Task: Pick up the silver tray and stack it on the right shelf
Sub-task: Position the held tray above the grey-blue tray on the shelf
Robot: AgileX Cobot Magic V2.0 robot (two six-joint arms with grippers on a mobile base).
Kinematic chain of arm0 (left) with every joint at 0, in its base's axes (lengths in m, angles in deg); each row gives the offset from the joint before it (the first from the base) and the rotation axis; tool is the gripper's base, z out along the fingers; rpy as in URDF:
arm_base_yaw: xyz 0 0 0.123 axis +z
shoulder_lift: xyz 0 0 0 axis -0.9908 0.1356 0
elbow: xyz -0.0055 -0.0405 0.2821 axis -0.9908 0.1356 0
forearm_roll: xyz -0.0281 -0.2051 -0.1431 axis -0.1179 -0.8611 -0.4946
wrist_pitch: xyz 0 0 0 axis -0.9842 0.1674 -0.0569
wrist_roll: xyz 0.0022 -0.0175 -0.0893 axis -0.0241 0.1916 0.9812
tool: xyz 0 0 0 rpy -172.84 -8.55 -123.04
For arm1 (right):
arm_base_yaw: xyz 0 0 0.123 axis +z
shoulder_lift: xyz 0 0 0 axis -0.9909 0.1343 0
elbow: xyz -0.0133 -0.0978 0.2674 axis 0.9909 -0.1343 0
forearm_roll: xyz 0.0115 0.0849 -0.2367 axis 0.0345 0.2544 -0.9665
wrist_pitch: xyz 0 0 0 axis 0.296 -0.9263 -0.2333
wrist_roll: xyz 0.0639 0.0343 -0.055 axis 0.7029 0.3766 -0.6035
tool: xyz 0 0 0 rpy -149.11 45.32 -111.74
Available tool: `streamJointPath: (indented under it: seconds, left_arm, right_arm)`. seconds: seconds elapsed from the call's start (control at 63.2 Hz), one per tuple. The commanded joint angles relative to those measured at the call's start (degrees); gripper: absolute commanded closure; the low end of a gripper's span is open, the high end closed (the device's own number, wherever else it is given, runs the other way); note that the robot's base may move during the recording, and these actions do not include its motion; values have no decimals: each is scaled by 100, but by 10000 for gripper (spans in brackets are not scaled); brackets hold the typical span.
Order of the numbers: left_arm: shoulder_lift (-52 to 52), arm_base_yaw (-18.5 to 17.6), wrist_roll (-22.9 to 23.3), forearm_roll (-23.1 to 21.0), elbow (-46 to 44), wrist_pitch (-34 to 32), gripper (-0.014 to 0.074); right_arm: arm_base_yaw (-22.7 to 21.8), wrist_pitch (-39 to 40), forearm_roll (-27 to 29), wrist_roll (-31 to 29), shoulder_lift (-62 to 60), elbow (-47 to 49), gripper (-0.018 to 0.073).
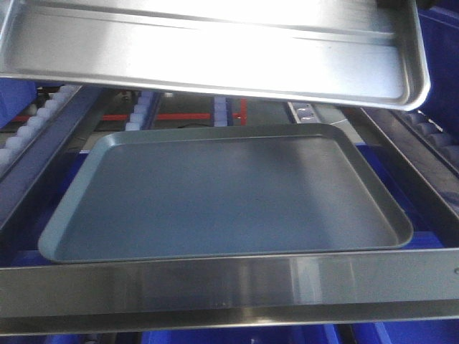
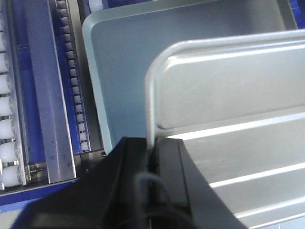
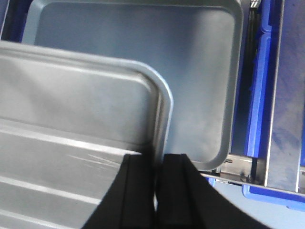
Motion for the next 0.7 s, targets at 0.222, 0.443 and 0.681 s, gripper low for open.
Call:
streamJointPath:
  seconds: [0.222,0.443,0.681]
  left_arm:
    - [-147,13,-65,386,-169,129,697]
    - [-147,13,-65,386,-169,129,697]
    - [-147,13,-65,386,-169,129,697]
  right_arm:
    - [-38,154,-358,-90,-123,212,503]
    - [-38,154,-358,-90,-123,212,503]
    - [-38,154,-358,-90,-123,212,503]
